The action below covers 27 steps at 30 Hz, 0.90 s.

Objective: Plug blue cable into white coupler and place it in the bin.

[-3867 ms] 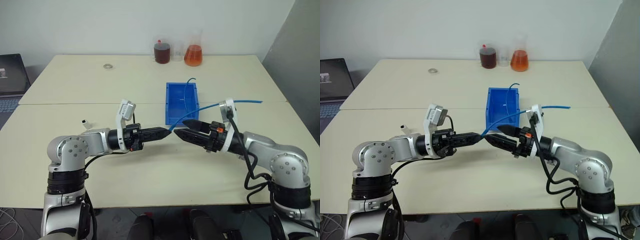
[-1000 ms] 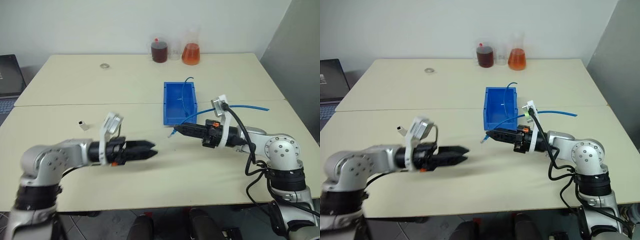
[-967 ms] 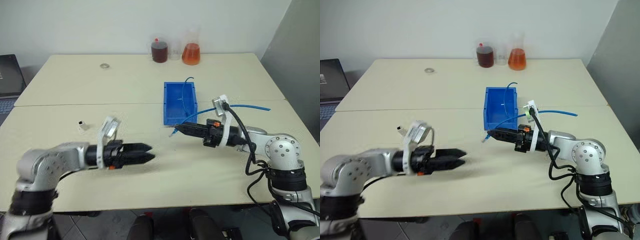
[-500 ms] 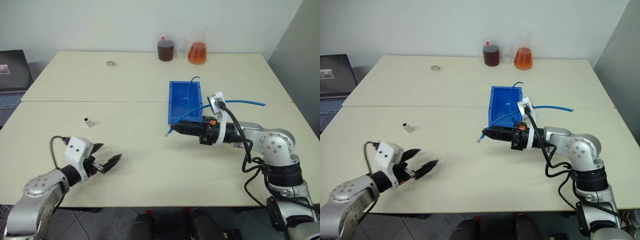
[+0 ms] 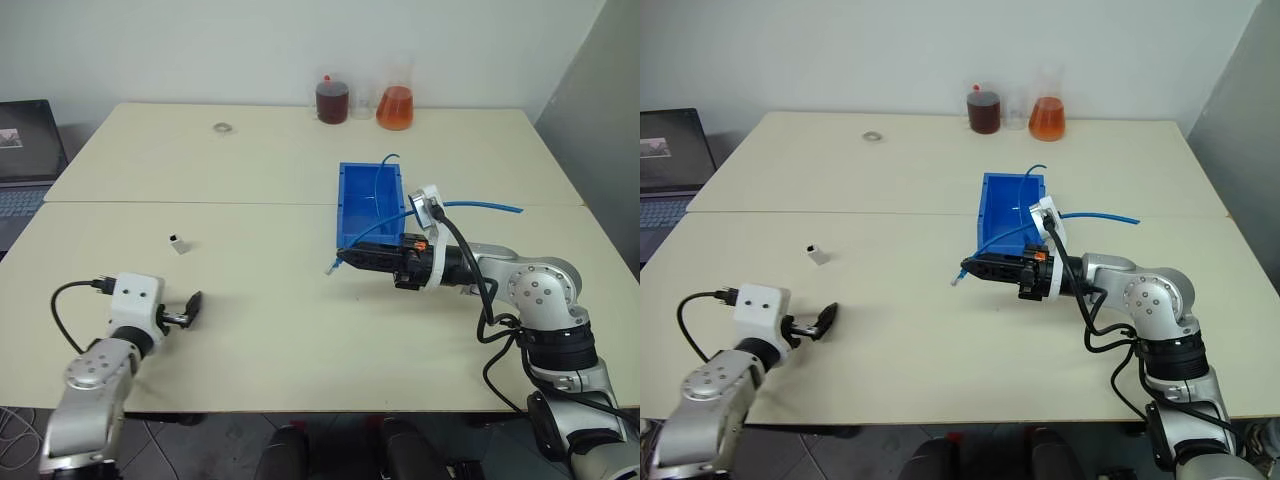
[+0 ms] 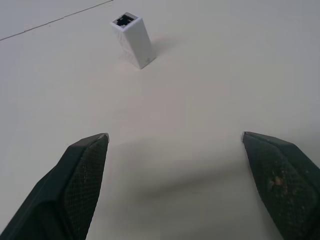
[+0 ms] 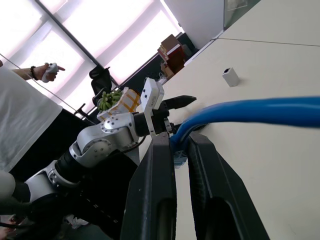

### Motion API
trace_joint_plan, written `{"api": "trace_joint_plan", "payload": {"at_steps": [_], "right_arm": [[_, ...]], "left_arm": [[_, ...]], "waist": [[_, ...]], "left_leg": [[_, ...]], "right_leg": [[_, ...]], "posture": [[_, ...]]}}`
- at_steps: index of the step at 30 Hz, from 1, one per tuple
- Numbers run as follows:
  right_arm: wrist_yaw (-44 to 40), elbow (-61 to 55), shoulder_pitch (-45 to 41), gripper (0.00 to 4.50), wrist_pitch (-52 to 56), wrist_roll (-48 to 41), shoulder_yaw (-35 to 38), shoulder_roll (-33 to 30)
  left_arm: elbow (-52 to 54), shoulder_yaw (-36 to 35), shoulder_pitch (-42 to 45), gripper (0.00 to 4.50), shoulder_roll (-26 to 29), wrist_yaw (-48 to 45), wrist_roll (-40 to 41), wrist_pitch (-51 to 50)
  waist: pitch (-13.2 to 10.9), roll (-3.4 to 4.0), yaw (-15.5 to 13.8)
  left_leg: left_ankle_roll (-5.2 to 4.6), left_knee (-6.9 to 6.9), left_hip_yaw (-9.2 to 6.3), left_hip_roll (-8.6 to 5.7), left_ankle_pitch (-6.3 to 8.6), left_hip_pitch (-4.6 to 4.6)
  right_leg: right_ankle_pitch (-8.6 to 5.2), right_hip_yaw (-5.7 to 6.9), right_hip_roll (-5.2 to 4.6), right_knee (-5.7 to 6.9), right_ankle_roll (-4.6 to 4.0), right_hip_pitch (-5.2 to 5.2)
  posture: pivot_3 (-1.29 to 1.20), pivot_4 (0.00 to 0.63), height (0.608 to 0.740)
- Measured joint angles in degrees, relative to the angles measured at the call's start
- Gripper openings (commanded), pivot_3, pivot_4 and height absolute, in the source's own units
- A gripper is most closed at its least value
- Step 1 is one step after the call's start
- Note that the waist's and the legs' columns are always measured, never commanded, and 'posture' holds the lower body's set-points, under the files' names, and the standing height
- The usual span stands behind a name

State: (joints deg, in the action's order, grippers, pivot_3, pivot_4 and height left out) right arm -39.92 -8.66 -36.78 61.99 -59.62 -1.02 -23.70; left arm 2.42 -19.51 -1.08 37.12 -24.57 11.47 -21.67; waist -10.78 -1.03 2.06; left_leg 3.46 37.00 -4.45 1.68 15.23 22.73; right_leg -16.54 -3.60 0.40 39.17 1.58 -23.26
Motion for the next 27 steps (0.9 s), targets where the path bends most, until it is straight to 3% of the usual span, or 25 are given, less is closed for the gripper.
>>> {"api": "trace_joint_plan", "payload": {"at_steps": [3,5,12,19,27], "right_arm": [[0.26,-0.23,0.32,0.09,0.00,0.03,0.11,0.08],[0.46,-0.38,0.60,0.09,0.01,0.03,0.38,-0.04],[1.70,-1.21,1.39,0.09,0.10,0.02,1.03,-0.11],[3.48,-2.69,1.95,0.09,0.86,-0.10,2.19,-0.39],[5.89,-5.08,4.26,0.09,1.69,-0.89,3.47,-0.33]], "left_arm": [[-17.90,0.86,9.39,4.46,10.50,-12.78,0.68,5.01],[-26.55,2.35,15.47,4.46,14.38,-20.30,0.61,8.89],[-56.39,14.73,37.39,4.46,14.85,-37.61,-6.51,22.30],[-69.88,21.27,49.04,4.46,14.79,-37.74,-15.19,31.04],[-72.97,21.44,50.14,4.46,15.64,-38.47,-17.16,32.42]], "waist": [[0.00,0.00,-0.04],[-0.01,0.01,-0.01],[0.02,-0.04,-0.18],[0.02,-0.04,0.49],[0.02,-0.04,1.35]], "left_leg": [[0.00,0.00,-0.09,0.07,0.00,0.01],[0.00,-0.01,-0.02,0.02,0.00,0.01],[0.00,0.02,-0.04,-0.01,-0.01,0.18],[-0.01,0.01,-0.04,0.00,0.00,0.16],[-0.02,0.07,-0.06,-0.01,-0.01,0.07]], "right_leg": [[0.05,0.13,0.17,0.03,-0.10,-0.03],[0.05,0.07,0.11,0.01,-0.10,-0.03],[0.06,0.16,0.07,-0.07,-0.11,-0.08],[0.05,0.13,0.07,0.03,-0.11,-0.11],[0.04,0.11,0.07,0.37,-0.13,-0.15]], "posture": [[0.00,0.150,0.740],[0.00,0.150,0.740],[0.00,0.150,0.740],[0.00,0.150,0.740],[0.00,0.150,0.740]]}}
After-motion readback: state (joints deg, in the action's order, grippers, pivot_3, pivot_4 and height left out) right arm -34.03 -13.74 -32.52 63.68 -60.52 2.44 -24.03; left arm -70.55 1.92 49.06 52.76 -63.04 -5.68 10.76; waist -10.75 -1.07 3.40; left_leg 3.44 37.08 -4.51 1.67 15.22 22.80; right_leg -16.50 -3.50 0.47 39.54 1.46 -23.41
